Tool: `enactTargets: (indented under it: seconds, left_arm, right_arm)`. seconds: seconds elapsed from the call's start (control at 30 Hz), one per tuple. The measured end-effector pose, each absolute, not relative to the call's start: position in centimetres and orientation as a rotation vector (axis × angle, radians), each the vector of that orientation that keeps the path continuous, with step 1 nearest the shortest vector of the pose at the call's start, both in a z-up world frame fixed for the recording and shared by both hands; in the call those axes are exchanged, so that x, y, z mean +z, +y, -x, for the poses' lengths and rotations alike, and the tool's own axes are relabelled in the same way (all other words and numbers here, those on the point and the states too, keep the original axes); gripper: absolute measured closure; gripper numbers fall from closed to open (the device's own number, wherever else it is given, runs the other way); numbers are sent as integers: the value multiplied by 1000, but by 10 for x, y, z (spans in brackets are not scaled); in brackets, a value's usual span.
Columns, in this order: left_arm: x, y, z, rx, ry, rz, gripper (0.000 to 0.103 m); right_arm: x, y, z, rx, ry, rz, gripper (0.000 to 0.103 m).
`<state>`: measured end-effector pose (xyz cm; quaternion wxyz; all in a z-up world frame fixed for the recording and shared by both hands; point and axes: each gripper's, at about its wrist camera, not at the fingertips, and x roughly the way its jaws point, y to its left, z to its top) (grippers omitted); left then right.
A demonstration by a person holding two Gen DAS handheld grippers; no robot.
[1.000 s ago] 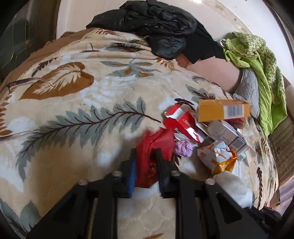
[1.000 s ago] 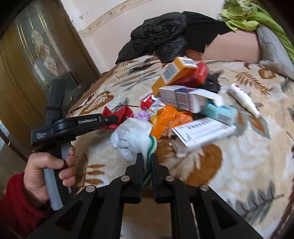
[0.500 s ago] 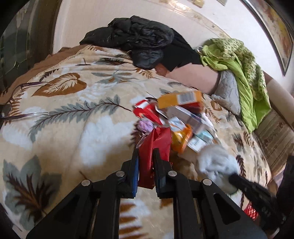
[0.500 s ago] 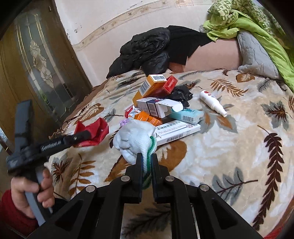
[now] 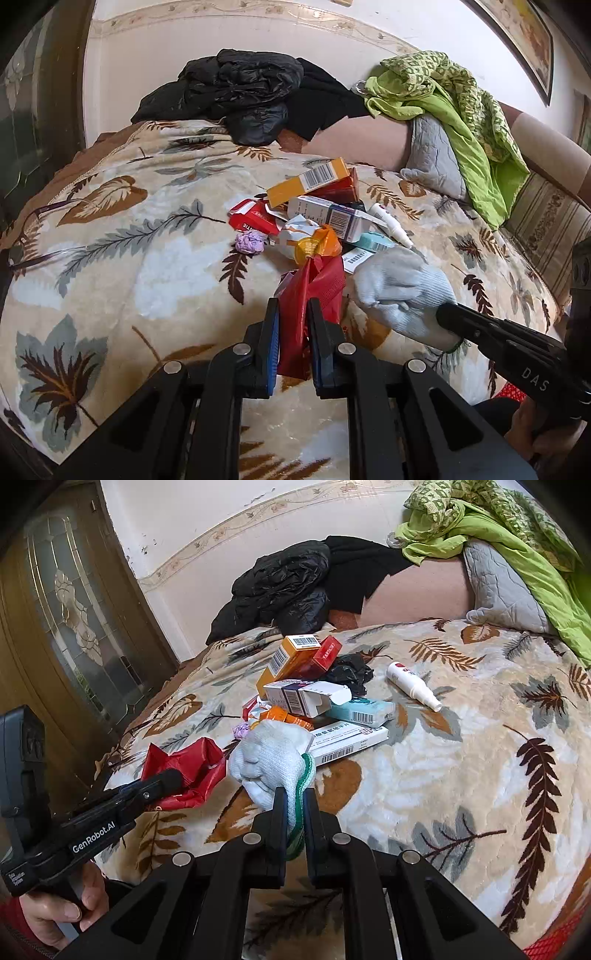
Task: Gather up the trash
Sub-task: 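Carry the glove and red wrapper to the red basket and release both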
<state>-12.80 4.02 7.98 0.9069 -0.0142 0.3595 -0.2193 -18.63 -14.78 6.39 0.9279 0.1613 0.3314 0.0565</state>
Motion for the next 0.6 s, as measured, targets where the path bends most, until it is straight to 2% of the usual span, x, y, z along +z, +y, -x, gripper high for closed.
enactTargets:
  seconds: [0.3,0.6]
  left_arm:
    - [87,26,140,-492,733,7,90]
    - [100,-21,163,-619,726,-49,90]
  right_arm:
    - [71,-163,203,81,677,-360,95]
    - [89,-212,252,-24,640,-430,95]
